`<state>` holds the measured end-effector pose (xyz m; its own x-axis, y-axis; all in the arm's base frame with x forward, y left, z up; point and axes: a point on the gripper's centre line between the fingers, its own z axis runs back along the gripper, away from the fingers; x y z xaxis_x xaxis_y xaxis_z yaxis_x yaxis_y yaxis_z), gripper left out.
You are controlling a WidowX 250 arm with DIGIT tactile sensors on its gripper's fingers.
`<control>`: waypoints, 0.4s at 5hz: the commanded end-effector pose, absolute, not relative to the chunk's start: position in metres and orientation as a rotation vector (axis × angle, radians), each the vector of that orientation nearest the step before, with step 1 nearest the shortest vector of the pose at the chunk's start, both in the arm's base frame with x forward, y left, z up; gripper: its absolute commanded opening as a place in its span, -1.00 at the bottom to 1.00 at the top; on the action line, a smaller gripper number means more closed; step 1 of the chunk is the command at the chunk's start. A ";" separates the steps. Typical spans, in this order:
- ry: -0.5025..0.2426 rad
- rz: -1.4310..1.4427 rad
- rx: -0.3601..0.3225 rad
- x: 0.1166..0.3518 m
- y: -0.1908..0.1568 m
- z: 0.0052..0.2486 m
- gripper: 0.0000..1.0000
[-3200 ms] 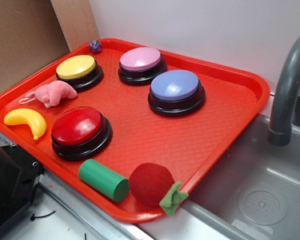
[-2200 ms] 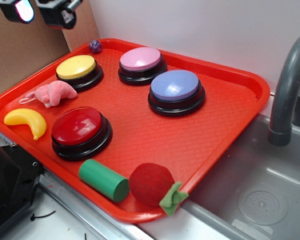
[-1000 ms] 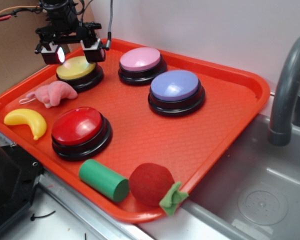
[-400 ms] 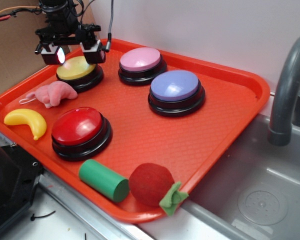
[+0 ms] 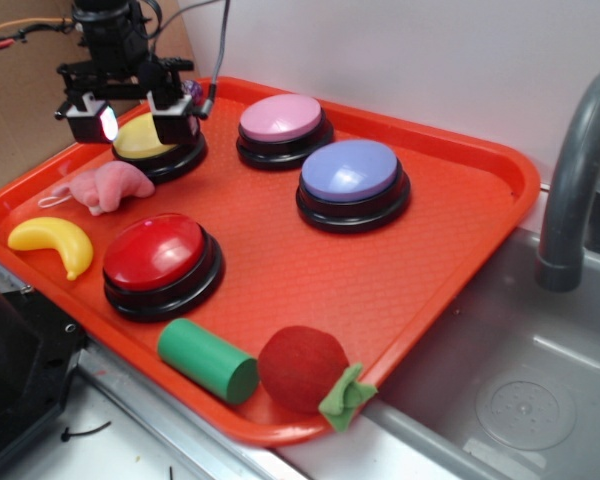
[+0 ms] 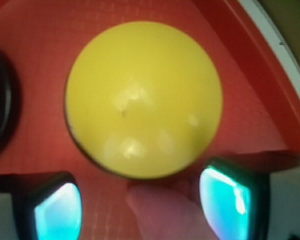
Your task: Push the yellow button.
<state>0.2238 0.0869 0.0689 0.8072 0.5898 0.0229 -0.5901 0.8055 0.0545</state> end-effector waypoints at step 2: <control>-0.131 0.608 0.053 0.229 0.090 0.127 1.00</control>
